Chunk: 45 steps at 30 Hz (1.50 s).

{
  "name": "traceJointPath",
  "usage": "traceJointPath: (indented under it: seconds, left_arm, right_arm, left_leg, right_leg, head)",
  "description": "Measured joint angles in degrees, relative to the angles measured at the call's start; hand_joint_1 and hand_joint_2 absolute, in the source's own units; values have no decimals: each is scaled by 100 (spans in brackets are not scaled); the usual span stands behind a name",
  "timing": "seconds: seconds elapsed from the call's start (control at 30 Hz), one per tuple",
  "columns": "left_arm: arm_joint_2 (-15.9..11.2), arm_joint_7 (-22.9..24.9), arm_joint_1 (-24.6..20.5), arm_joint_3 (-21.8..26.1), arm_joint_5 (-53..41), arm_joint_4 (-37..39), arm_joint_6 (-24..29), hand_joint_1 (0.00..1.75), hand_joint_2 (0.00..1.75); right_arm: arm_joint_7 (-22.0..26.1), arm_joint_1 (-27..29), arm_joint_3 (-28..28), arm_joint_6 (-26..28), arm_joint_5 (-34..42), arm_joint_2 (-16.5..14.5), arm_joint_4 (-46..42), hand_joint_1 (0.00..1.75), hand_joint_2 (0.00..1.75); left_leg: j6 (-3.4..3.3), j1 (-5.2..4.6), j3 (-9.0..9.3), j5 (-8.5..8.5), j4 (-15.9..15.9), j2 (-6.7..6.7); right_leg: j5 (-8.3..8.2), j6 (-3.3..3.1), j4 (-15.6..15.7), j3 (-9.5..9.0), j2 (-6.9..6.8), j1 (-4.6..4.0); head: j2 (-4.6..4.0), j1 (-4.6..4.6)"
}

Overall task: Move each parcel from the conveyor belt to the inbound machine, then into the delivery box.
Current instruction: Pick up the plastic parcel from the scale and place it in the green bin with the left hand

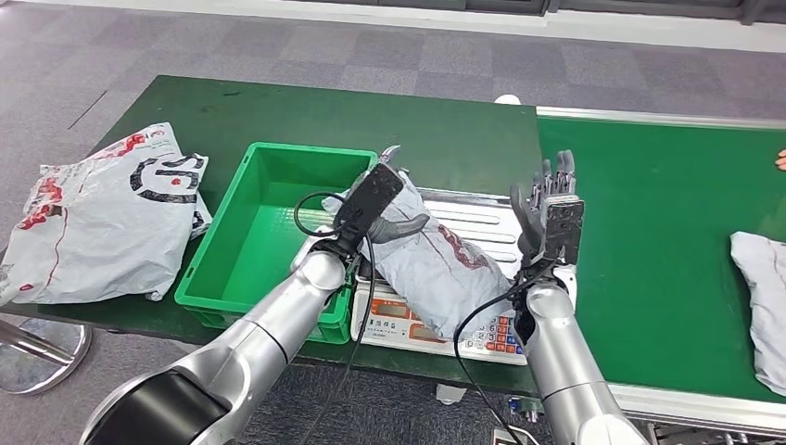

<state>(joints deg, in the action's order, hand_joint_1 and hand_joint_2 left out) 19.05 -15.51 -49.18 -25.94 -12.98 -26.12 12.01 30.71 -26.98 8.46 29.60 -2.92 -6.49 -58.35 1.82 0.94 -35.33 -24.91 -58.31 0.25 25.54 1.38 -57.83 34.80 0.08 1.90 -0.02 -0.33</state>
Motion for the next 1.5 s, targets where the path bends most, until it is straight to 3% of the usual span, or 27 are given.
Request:
traceJointPath:
  seconds: [0.2,0.33,0.5,0.7,0.73,0.83,0.87,1.1,1.5]
  left_arm:
    - [-180,1015,12,-742,-1639,413,630,0,175]
    - [-305,1454,96,-1412,-2587,598,530,0,175]
    - [-354,1611,82,-2022,-3156,670,20,0,175]
    - [-358,1638,13,-2373,-3257,678,-203,0,175]
    - [-359,1638,4,-2405,-3257,679,-215,11,175]
    - [-360,1638,-7,-2465,-3264,681,-244,137,175]
    - [-360,1636,-8,-2483,-3285,681,-278,169,175]
    - [-339,1599,-22,-2604,-3550,682,-811,175,175]
    - [-308,1312,-152,-2088,-3058,562,-775,175,175]
  right_arm:
    - [-332,138,-9,-151,486,277,-179,0,175]
    - [-536,395,-129,-337,649,485,-522,0,175]
    - [-660,674,-249,-406,644,614,-952,0,175]
    - [-723,776,-291,-436,634,668,-1225,0,175]
    - [-728,785,-292,-437,634,674,-1250,0,175]
    - [-738,803,-297,-440,633,685,-1299,0,175]
    - [-740,806,-298,-441,633,687,-1306,0,175]
    - [-858,831,-302,-523,482,691,-1410,0,175]
    - [-1087,888,-304,-799,414,692,-1475,0,175]
  left_leg:
    - [0,0,0,0,0,-2]
    - [-3,-1,-1,-5,0,-4]
    - [-6,-1,9,-15,1,-3]
    - [-5,0,34,-17,2,-2]
    - [-5,0,36,-17,2,-2]
    - [-5,0,39,-17,2,-2]
    - [-5,0,40,-17,2,-3]
    - [-9,0,57,-20,2,-7]
    - [-7,0,54,-18,2,-7]
  right_leg:
    - [0,0,0,0,-2,0]
    - [2,2,0,-1,-3,1]
    - [8,1,1,-13,-4,1]
    - [14,1,1,-37,-2,0]
    - [14,1,1,-39,-2,0]
    - [14,1,1,-42,-3,0]
    - [15,2,1,-44,-5,0]
    - [20,4,2,-65,-14,1]
    - [18,1,2,-58,-9,0]
  head:
    - [0,0]
    - [0,1]
    - [0,1]
    - [1,0]
    - [1,0]
    - [0,0]
    - [0,0]
    - [0,0]
    - [0,1]
